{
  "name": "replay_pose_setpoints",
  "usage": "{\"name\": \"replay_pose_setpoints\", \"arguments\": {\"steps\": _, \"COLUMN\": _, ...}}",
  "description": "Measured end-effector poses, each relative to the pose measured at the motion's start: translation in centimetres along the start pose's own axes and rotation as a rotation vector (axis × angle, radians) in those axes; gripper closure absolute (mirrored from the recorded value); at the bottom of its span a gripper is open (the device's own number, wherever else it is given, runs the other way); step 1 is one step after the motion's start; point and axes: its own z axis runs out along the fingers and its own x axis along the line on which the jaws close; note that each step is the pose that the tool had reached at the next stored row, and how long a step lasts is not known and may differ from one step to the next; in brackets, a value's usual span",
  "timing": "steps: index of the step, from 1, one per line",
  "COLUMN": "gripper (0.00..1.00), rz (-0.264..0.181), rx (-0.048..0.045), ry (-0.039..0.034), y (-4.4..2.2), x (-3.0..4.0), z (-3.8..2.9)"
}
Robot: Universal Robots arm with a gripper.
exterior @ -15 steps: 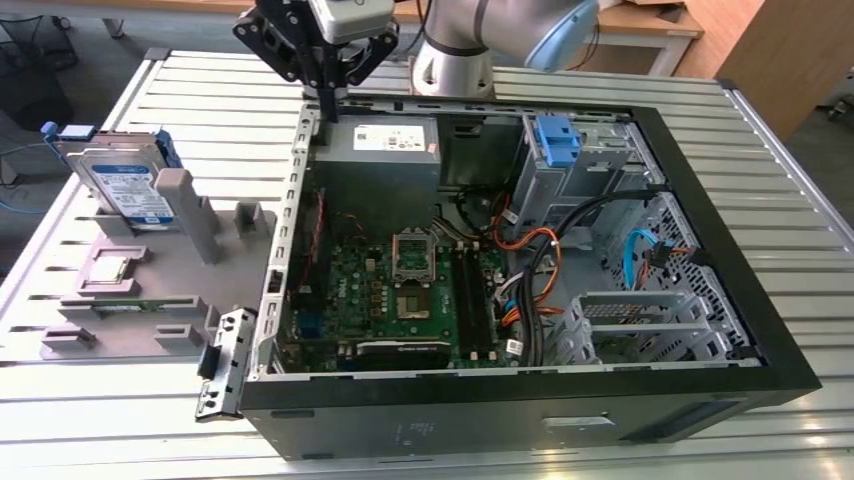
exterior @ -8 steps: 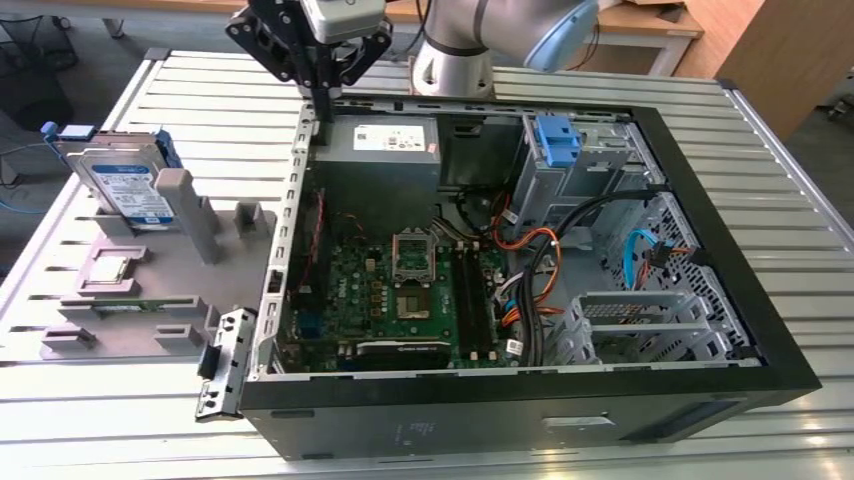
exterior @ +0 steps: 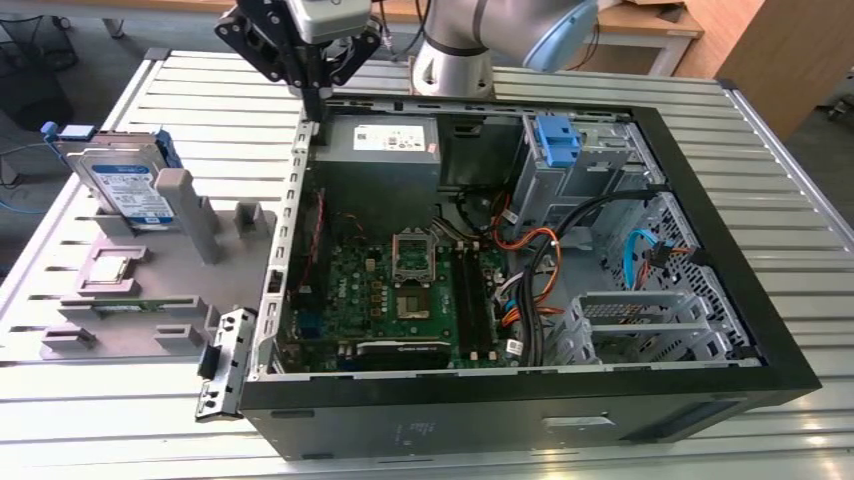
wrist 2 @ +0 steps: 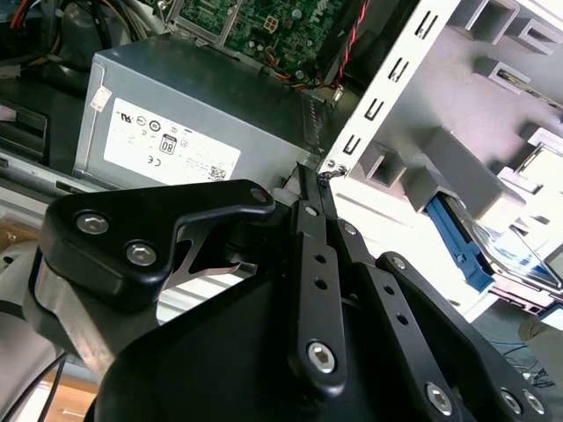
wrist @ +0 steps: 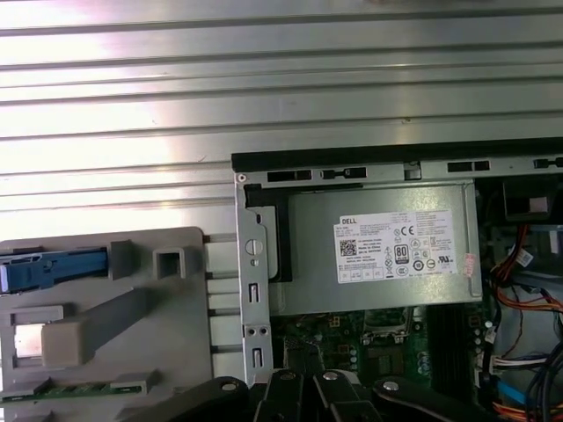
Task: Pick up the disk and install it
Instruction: 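Reach for the disk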
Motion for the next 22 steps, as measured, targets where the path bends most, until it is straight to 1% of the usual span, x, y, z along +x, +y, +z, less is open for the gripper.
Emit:
{"name": "replay_pose_setpoints", "arguments": {"steps": 12, "gripper": 0.89, "rz": 0.000, "rx": 0.0000, "ry": 0.0000, "y": -0.12, "x": 1.47, "z": 0.05}}
{"name": "replay_pose_setpoints", "arguments": {"steps": 22, "gripper": 0.89, "rz": 0.000, "rx": 0.0000, "ry": 0.0000, "y": -0.18, "x": 2.28, "z": 0.10}}
